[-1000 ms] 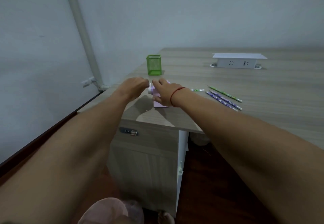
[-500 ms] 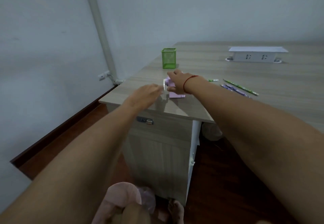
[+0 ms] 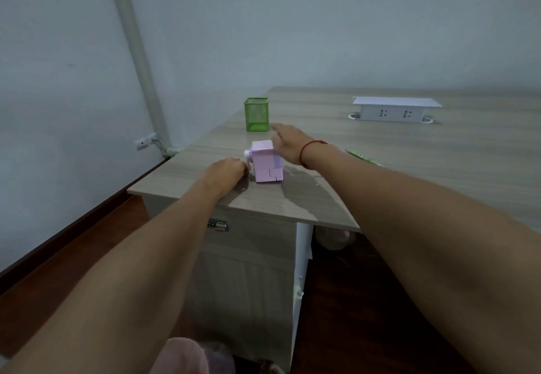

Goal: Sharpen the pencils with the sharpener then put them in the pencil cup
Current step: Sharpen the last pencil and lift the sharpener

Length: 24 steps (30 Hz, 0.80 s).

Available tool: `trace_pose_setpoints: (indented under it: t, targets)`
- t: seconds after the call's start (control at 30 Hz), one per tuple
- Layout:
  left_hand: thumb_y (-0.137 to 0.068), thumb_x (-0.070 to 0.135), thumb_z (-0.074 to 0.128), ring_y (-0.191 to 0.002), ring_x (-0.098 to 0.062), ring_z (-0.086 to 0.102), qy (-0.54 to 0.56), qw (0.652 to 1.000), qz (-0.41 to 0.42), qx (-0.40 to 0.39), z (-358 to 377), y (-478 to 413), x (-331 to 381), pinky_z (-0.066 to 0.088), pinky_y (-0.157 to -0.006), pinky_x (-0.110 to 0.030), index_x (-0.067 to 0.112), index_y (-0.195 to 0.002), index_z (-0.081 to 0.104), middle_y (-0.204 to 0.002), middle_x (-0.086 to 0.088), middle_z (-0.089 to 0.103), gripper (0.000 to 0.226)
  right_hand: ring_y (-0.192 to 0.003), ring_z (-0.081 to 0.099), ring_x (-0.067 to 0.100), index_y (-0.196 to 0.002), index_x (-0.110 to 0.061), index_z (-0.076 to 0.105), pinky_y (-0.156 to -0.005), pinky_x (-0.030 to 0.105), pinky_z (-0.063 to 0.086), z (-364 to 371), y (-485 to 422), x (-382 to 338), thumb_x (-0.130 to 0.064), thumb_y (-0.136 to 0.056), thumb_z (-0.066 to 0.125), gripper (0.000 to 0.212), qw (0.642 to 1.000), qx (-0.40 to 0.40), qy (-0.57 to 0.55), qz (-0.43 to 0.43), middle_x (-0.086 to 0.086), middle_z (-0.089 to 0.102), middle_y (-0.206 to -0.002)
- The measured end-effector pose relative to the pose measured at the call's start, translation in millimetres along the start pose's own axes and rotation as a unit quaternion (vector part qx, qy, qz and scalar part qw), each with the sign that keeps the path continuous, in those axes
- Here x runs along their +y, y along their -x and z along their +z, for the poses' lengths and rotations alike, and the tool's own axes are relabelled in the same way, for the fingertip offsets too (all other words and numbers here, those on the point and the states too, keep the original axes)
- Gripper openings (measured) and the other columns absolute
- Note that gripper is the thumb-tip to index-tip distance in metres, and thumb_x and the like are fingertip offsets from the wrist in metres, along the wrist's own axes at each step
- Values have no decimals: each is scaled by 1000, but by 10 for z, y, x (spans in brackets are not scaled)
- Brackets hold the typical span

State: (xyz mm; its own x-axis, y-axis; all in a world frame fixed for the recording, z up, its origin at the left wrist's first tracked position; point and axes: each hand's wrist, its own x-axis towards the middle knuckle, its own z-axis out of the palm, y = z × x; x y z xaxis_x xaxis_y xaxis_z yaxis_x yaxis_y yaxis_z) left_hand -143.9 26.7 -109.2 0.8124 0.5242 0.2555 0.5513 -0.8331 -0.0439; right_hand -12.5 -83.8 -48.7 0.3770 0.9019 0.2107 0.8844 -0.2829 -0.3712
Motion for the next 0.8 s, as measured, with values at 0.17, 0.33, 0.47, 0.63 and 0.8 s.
trace_pose_setpoints:
  t: [0.17,0.33,0.47,0.63,0.8]
  targets:
    - [-93,19,42,-89,-32,60,48,999,12,21,-31,50,-30,47,-74,-37,6,-97,60,-103,-17,64,23,-116,57,31,-125,-6,62,-95,29,44,-37,139,238,-1,-96,42,36,992,-57,106,30,16,61,-128]
    - [-92,21,31,-101,-29,57,219,963,-30,157,-222,-18,224,47,-83,-36,6,-114,56,-115,-16,61,37,-117,58,31,-125,-9,62,-94,31,45,-18,107,241,4,-94,41,40,990,-48,131,10,14,61,-127]
    - [-85,30,26,-95,-37,59,251,958,-17,135,-257,-198,515,47,-77,-39,13,-88,60,-101,-22,64,38,-103,60,30,-115,-4,63,-85,31,43,13,109,199,-5,-97,42,28,987,-50,155,-6,16,63,-121]
    - [-91,23,28,-82,-33,57,241,958,-4,153,-186,-215,491,44,-66,-36,9,-82,60,-89,-18,63,36,-108,60,32,-114,-8,66,-87,31,44,-74,176,330,-9,-97,45,27,987,-24,159,-29,18,63,-119]
    - [-81,35,17,-84,-35,55,260,954,-17,148,-213,-245,484,45,-72,-42,-2,-81,61,-88,-24,62,58,-101,62,36,-106,-6,68,-82,32,45,-329,475,871,-9,-95,48,23,981,-12,187,39,21,64,-112]
